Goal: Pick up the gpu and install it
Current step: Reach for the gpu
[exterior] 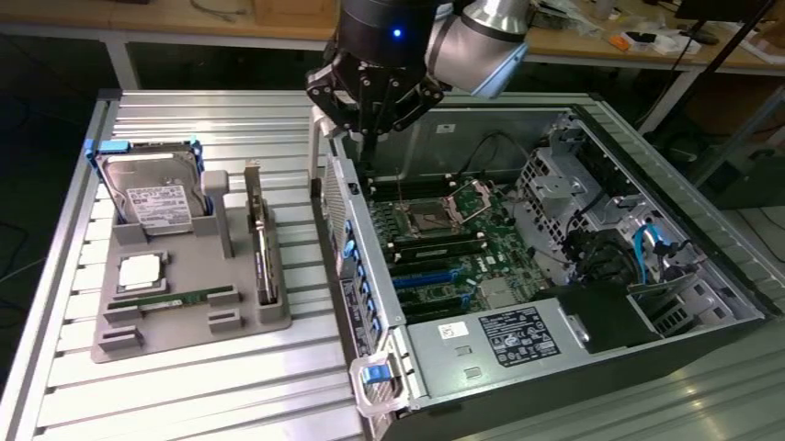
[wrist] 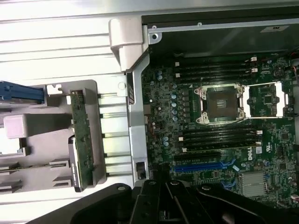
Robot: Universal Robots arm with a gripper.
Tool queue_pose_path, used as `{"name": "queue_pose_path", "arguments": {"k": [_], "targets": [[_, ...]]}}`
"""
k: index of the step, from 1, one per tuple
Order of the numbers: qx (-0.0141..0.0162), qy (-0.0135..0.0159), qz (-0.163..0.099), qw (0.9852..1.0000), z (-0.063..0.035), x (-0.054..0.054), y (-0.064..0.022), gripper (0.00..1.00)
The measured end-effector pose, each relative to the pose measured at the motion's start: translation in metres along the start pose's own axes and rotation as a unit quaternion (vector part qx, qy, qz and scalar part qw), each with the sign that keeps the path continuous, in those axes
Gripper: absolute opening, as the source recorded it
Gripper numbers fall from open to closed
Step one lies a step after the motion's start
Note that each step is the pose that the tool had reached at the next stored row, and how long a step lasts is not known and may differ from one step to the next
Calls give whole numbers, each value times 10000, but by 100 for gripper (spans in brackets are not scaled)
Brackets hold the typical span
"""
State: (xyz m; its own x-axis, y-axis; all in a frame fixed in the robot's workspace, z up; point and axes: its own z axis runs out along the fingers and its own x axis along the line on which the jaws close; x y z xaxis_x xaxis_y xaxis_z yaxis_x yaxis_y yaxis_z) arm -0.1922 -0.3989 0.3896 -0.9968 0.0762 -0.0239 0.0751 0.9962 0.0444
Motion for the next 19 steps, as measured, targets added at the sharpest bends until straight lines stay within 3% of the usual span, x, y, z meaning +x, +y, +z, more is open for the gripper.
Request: {"name": "queue_pose_path", "arguments": {"k": [12, 19], "targets": [[0, 1, 0, 10000, 7, 443, -34, 11], [1, 3, 0, 10000, 7, 482, -37, 11]]}}
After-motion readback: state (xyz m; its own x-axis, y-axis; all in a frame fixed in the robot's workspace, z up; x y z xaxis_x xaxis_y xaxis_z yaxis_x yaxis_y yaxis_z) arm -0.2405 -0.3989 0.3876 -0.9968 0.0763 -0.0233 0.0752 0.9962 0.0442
